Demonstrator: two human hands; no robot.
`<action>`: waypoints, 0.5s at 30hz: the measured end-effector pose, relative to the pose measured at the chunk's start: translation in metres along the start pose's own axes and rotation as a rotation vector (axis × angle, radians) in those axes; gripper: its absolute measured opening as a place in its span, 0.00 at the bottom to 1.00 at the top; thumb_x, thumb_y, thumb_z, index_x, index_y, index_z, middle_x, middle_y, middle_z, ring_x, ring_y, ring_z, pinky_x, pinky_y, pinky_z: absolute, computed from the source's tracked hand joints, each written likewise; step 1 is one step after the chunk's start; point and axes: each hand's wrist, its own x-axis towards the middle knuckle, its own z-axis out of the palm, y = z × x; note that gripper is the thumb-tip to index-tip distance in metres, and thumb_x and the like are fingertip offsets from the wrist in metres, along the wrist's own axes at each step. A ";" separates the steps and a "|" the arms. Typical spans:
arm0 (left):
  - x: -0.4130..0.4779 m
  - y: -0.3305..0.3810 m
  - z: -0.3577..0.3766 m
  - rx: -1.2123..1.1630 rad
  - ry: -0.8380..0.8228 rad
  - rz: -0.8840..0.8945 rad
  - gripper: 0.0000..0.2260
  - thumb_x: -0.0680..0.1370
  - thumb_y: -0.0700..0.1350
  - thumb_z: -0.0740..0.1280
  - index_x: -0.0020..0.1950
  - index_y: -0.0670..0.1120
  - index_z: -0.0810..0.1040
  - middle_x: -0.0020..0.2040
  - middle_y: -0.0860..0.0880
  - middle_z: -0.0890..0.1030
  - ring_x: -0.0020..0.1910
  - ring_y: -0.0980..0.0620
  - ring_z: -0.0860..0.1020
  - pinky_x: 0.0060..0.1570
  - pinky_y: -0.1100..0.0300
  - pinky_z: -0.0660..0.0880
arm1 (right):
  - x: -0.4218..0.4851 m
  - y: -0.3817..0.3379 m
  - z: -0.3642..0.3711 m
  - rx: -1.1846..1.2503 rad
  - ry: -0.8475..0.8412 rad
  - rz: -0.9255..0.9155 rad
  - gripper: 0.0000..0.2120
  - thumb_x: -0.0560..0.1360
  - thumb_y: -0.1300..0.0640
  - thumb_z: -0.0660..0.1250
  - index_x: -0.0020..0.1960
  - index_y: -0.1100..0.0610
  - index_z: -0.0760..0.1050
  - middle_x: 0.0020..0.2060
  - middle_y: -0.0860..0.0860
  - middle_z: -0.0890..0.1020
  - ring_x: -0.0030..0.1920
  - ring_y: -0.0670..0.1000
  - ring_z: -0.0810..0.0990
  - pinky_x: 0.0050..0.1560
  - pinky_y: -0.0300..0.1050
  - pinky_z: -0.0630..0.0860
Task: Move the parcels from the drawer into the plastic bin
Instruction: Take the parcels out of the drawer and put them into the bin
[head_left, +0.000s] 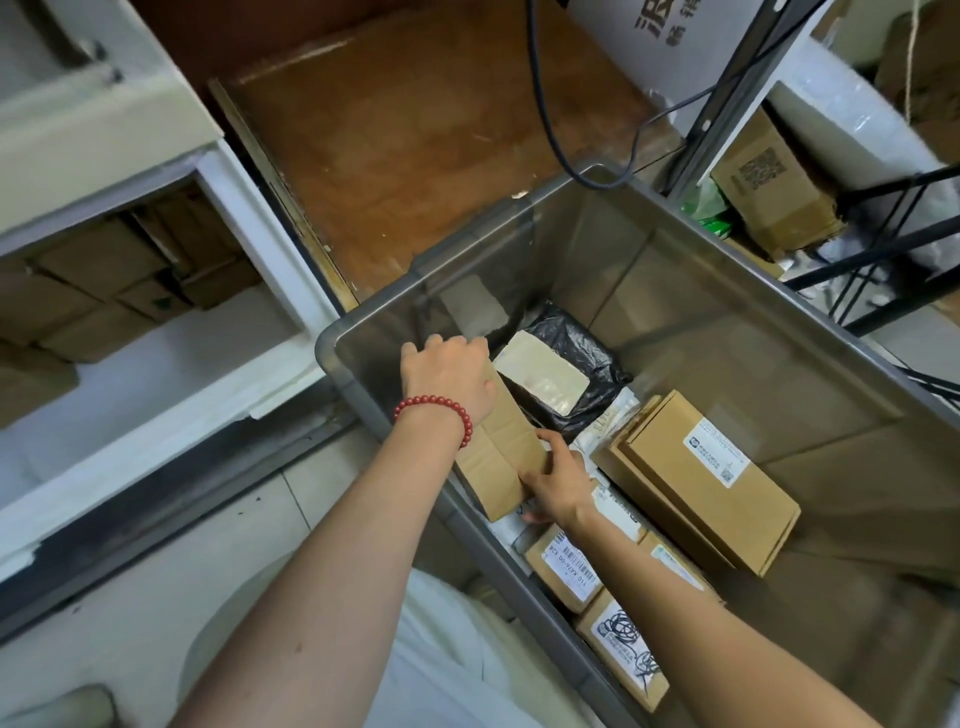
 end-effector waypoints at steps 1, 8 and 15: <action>0.000 -0.001 -0.001 -0.019 0.015 -0.005 0.17 0.79 0.53 0.60 0.66 0.51 0.70 0.61 0.49 0.77 0.62 0.45 0.73 0.60 0.46 0.68 | 0.000 0.000 0.000 -0.002 -0.007 -0.001 0.22 0.78 0.62 0.63 0.69 0.47 0.64 0.61 0.58 0.70 0.54 0.66 0.78 0.36 0.56 0.83; -0.005 0.000 -0.004 -0.104 0.095 0.005 0.18 0.79 0.55 0.61 0.68 0.52 0.69 0.61 0.50 0.78 0.62 0.46 0.73 0.60 0.47 0.68 | -0.004 -0.001 0.005 -0.140 0.057 -0.118 0.21 0.81 0.64 0.56 0.71 0.49 0.64 0.57 0.55 0.65 0.47 0.57 0.76 0.32 0.47 0.81; -0.005 -0.002 -0.006 -0.216 0.187 -0.002 0.17 0.79 0.55 0.61 0.66 0.52 0.70 0.59 0.51 0.79 0.60 0.46 0.74 0.57 0.48 0.69 | -0.010 -0.002 0.009 -0.189 -0.046 -0.229 0.19 0.82 0.54 0.57 0.73 0.48 0.64 0.64 0.53 0.66 0.54 0.53 0.76 0.58 0.53 0.77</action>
